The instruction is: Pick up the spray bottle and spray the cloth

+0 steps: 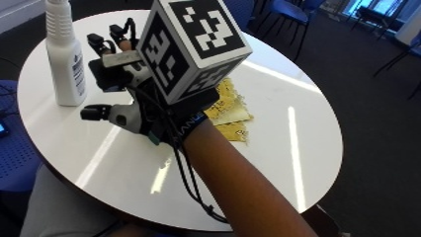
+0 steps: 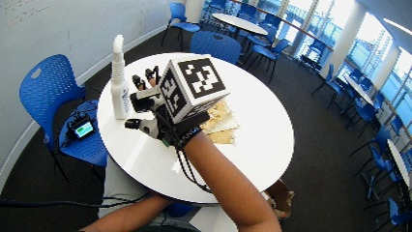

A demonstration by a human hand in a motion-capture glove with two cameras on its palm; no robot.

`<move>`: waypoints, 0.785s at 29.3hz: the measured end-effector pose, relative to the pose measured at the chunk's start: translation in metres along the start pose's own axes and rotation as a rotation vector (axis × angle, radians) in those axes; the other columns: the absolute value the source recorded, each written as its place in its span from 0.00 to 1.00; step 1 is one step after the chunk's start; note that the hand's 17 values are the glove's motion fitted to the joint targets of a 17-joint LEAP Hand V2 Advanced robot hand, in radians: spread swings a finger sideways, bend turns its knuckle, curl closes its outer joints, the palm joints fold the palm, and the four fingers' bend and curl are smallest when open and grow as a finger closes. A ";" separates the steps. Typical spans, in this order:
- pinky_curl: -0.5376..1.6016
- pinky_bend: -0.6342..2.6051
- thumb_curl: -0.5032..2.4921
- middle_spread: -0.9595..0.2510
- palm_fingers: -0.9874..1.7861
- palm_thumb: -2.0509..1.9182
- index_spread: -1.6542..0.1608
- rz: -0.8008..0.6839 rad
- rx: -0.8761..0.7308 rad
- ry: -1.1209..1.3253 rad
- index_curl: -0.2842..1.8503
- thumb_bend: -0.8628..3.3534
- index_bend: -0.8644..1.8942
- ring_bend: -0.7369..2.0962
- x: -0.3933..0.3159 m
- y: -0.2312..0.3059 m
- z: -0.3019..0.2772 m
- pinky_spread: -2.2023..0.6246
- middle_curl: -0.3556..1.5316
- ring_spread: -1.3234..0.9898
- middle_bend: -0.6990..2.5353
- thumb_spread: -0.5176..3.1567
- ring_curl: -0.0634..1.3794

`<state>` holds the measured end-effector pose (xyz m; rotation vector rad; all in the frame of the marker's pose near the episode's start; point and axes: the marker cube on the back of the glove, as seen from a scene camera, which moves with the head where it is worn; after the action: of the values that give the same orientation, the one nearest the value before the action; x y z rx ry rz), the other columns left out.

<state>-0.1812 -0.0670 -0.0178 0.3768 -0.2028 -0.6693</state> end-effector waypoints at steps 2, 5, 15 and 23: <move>0.42 0.29 0.29 0.70 0.51 0.61 0.67 -0.035 -0.017 -0.002 0.25 0.20 0.36 0.44 -0.010 0.008 -0.007 0.85 0.36 0.53 0.27 0.43 0.29; 0.41 0.28 0.28 0.70 0.51 0.61 0.67 -0.080 -0.039 -0.015 0.25 0.20 0.37 0.44 -0.023 0.022 -0.017 0.85 0.36 0.53 0.27 0.43 0.29; 0.41 0.27 0.27 0.70 0.52 0.60 0.67 -0.136 -0.173 -0.063 0.26 0.20 0.37 0.43 -0.044 0.058 -0.015 0.85 0.36 0.54 0.27 0.43 0.28; 0.41 0.27 0.27 0.70 0.52 0.60 0.67 -0.159 -0.213 -0.046 0.26 0.20 0.37 0.42 -0.055 0.075 -0.012 0.85 0.36 0.54 0.27 0.43 0.27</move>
<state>-0.1776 0.0248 -0.0017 0.1740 -0.1446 -0.8489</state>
